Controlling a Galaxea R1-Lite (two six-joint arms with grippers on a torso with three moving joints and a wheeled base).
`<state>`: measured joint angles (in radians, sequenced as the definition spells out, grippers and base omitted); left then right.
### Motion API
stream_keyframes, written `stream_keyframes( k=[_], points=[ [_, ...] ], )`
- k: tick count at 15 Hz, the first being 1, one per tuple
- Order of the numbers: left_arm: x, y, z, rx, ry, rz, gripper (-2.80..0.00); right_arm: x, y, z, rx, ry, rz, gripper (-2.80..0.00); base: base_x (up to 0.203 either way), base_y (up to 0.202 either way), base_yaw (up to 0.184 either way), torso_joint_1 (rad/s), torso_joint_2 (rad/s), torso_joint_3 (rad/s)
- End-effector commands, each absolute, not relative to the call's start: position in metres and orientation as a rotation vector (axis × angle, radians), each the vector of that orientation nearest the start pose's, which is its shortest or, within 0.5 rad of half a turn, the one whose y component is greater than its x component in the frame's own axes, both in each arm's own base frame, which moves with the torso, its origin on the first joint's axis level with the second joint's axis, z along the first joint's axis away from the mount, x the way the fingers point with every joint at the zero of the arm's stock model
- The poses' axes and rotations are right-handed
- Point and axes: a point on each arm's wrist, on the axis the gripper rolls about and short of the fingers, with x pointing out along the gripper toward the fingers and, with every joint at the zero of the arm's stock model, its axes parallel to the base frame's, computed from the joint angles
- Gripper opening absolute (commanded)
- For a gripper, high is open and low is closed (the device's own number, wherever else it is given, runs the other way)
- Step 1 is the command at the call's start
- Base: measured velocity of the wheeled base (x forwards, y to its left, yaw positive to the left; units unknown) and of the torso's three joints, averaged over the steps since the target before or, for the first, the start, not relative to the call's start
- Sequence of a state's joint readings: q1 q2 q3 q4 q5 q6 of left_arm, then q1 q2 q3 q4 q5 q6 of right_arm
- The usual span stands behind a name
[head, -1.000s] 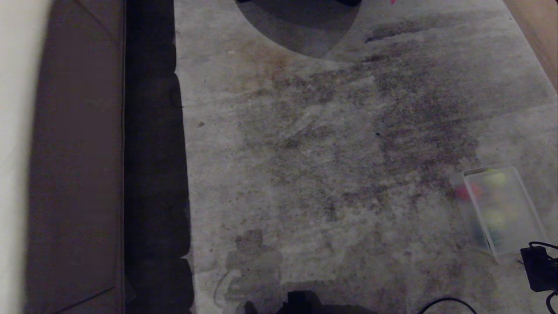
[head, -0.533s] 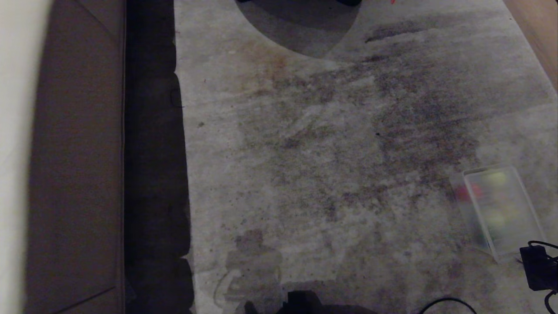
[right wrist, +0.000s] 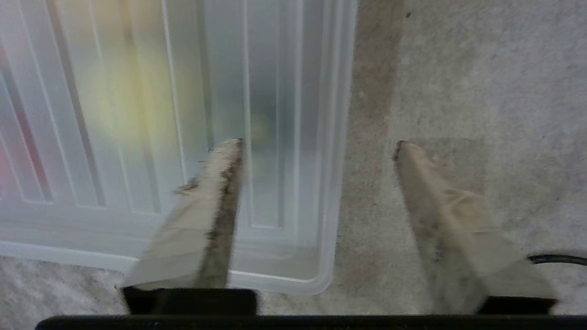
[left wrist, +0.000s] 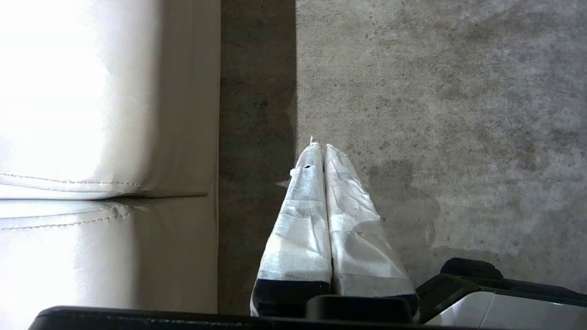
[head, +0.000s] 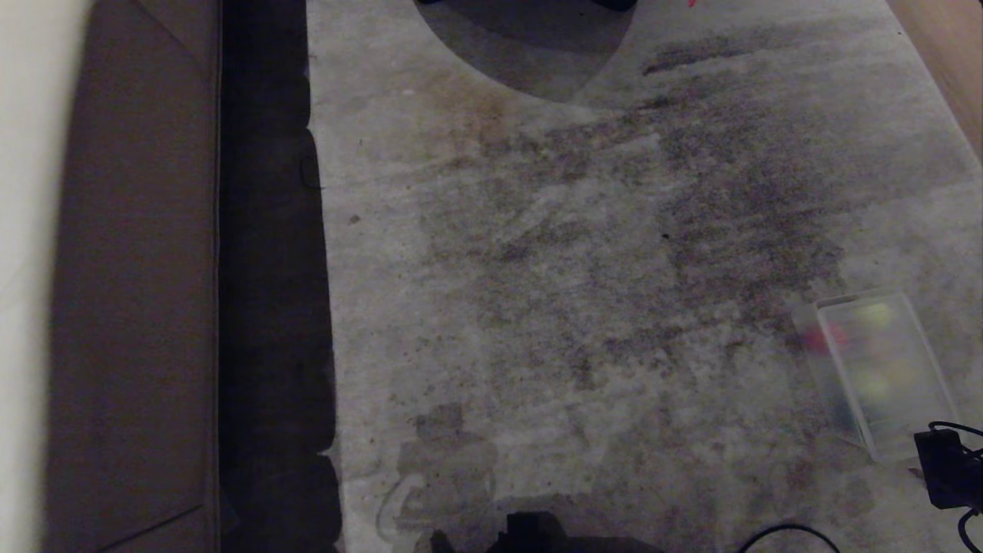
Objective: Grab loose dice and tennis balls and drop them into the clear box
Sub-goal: Close the lid
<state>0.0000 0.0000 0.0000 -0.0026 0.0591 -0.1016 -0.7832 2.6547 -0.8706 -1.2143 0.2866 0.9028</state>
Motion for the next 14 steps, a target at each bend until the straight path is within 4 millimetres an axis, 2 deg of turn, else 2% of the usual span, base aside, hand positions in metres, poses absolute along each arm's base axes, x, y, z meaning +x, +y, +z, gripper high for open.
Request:
stream_keyframes(
  k=[1, 4, 10, 14],
  points=[
    [-0.023, 0.001, 0.075, -0.103, -0.005, 0.060, -2.80, 0.282, -0.267, -0.100, 1.158, 0.245, -0.677, 0.00, 0.000, 0.000, 0.000, 0.000, 0.00, 0.000],
    [-0.023, 0.001, 0.075, -0.103, -0.003, 0.060, -2.80, 0.283, -0.263, -0.098, 1.163, 0.255, -0.656, 0.00, 0.000, 0.000, 0.000, 0.000, 0.00, 0.000],
    [-0.023, 0.001, 0.075, -0.103, -0.004, 0.060, -2.80, 0.291, -0.263, -0.080, 1.190, 0.227, -0.555, 0.00, 0.000, 0.000, 0.000, 0.000, 0.00, 0.000],
    [-0.023, 0.001, 0.075, -0.103, -0.005, 0.060, -2.80, 0.299, -0.258, -0.080, 1.188, 0.240, -0.507, 0.00, 0.000, 0.000, 0.000, 0.000, 0.00, 0.000]
  ],
)
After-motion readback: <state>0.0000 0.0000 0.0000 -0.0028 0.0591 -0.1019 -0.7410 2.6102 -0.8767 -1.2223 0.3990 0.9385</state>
